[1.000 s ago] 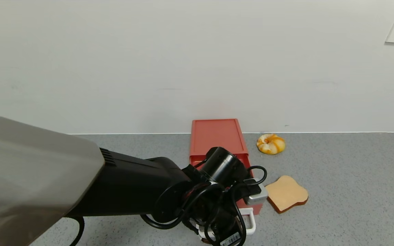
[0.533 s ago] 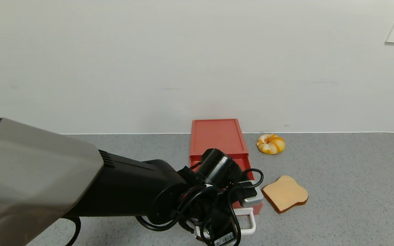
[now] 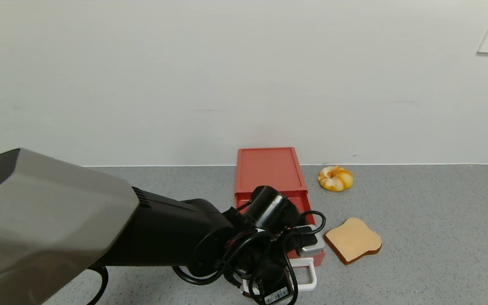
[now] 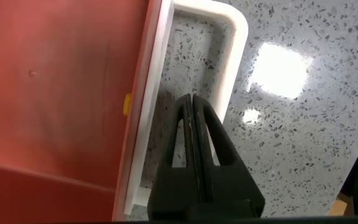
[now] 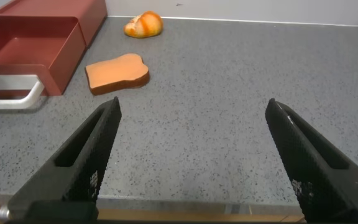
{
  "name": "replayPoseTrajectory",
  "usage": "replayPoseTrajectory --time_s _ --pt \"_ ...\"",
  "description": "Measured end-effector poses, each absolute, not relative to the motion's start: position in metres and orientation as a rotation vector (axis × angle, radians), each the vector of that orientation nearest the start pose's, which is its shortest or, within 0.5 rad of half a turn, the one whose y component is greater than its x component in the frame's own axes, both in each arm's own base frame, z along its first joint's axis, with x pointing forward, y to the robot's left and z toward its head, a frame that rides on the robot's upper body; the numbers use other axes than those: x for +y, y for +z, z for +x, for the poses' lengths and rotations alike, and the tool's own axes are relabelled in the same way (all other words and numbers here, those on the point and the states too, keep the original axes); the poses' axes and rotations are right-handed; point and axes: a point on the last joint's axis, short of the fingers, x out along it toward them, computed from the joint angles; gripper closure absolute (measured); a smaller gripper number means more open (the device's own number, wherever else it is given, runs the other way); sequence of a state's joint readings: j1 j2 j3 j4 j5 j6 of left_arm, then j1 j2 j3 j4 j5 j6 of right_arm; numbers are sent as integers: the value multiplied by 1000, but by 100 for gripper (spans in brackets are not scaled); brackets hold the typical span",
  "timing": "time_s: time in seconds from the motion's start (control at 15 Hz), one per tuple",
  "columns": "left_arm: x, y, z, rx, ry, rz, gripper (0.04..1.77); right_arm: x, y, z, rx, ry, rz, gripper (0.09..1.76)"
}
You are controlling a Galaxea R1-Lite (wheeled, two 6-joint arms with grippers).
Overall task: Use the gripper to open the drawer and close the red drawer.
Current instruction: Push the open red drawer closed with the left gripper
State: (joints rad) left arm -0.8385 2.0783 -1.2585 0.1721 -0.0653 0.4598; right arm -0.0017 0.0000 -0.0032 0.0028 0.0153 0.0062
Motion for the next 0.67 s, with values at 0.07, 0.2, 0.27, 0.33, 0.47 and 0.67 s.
replayPoseTrajectory --time_s 0.07,0.2,0.27,0.33,0.47,0.67 --pt "-281 98 250 758 -1046 787 170 0 76 -23 0 14 6 14" --pt "-280 95 250 767 -1048 792 170 0 76 -23 0 13 6 14" --pt "-280 95 251 767 -1047 793 170 0 76 -23 0 14 6 14" --pt "-279 94 252 767 -1043 792 170 0 76 -23 0 14 6 14" --pt "-278 94 254 767 -1023 801 170 0 76 -23 0 13 6 14" --pt "-278 94 256 757 -1011 815 170 0 76 -23 0 14 6 14"
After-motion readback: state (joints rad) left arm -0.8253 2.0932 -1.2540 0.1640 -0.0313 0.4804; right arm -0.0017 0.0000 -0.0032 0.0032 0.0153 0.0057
